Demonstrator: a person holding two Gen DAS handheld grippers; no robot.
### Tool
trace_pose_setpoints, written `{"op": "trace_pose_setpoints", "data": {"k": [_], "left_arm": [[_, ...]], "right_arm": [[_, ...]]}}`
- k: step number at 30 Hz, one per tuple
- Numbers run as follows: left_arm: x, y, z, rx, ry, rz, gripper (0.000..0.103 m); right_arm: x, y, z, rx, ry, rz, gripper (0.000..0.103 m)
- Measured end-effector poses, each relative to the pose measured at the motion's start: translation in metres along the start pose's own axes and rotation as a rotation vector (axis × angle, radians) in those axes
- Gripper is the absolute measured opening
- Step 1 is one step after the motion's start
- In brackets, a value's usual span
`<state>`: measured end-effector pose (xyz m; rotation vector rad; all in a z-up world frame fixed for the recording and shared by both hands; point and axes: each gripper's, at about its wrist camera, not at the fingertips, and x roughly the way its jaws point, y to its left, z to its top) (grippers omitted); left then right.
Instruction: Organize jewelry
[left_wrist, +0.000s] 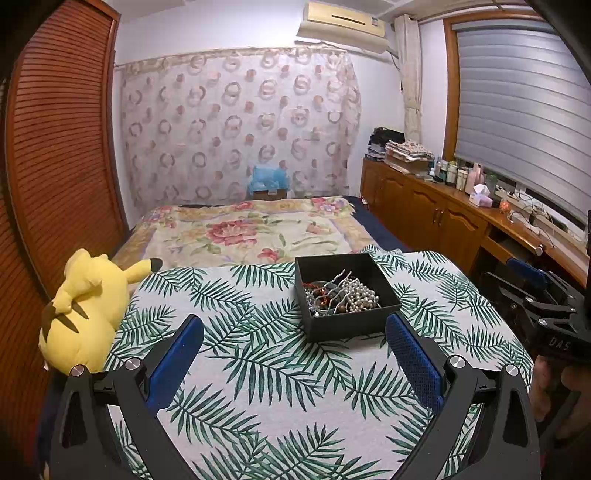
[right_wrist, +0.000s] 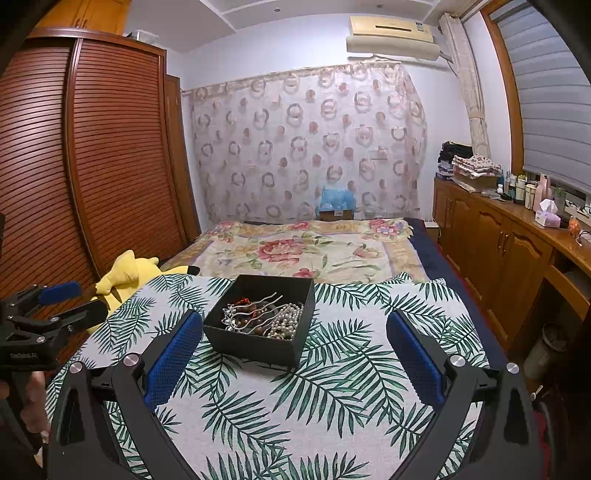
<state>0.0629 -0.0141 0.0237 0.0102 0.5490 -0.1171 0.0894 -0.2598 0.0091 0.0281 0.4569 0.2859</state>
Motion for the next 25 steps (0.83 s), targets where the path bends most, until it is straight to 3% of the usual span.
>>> {"op": "trace_pose_setpoints", "data": {"k": [25], "left_arm": [[-0.0024, 0.0015, 0.0011, -0.002, -0.003, -0.001, 0.095]], "right_arm": [[0.0004, -0.0005, -0.0005, 0.001, 0.001, 0.001, 0.101]]}}
